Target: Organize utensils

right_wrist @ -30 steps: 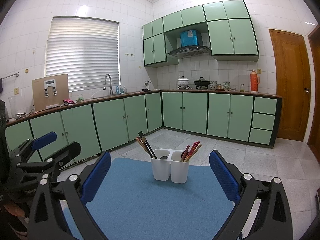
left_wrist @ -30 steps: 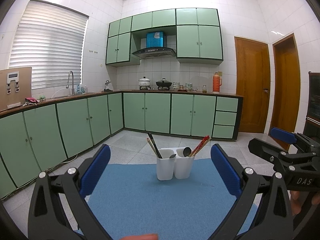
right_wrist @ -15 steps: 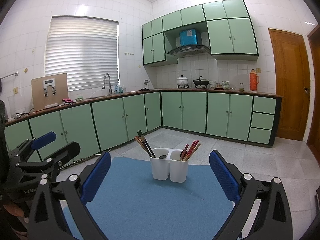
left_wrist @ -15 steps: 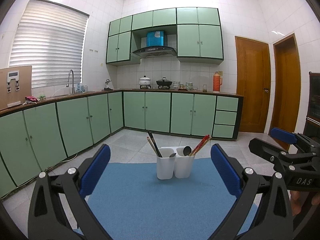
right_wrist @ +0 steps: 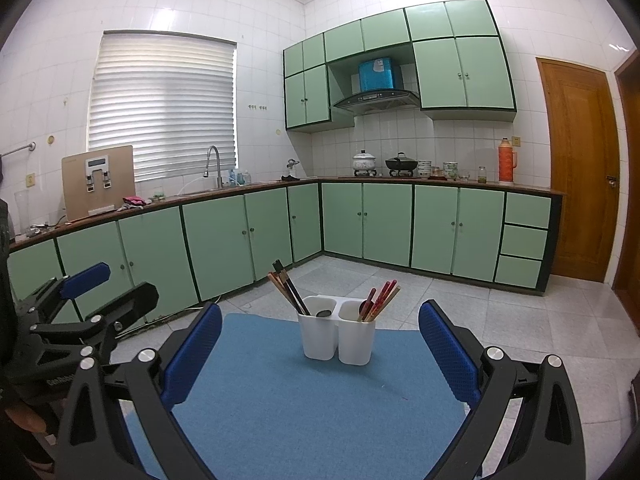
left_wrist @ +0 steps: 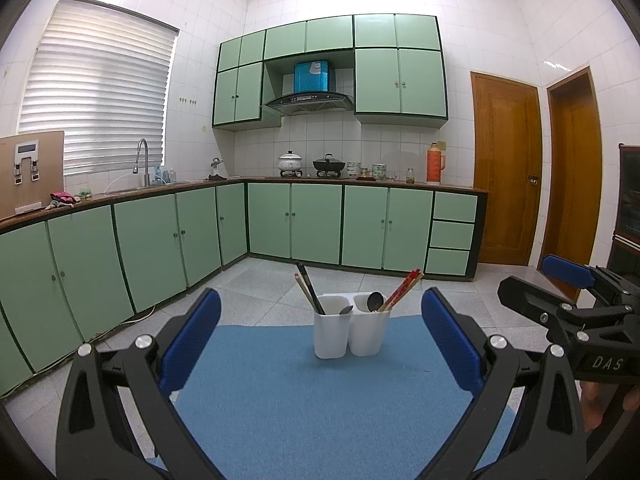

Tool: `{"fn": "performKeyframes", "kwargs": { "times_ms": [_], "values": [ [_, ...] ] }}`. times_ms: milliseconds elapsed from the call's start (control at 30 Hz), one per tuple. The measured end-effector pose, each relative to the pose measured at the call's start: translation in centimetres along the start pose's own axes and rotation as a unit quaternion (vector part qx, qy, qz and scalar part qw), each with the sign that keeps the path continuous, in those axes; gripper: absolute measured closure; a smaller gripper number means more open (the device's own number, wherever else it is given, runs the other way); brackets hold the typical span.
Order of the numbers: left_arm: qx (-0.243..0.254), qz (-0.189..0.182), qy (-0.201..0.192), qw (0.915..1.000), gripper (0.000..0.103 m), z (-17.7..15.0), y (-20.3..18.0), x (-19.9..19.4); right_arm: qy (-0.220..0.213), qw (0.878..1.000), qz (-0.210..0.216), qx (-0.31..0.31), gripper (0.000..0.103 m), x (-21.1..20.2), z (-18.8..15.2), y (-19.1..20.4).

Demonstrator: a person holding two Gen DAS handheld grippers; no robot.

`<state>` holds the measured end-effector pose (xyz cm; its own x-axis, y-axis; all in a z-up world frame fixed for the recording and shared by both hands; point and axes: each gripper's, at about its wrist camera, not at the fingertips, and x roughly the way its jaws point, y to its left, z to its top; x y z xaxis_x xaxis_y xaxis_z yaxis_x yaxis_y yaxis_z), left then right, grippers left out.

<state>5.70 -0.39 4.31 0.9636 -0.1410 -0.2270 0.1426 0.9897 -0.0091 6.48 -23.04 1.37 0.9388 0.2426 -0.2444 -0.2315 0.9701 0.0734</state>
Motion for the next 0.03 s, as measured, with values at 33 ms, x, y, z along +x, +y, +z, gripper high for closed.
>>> {"fn": "performKeyframes", "kwargs": {
  "times_ms": [33],
  "values": [
    [0.000,0.000,0.000,1.0000,0.006,-0.03,-0.03,0.01,0.000,1.000,0.000,0.000,0.006,0.04,0.00,0.03]
  ]
}}
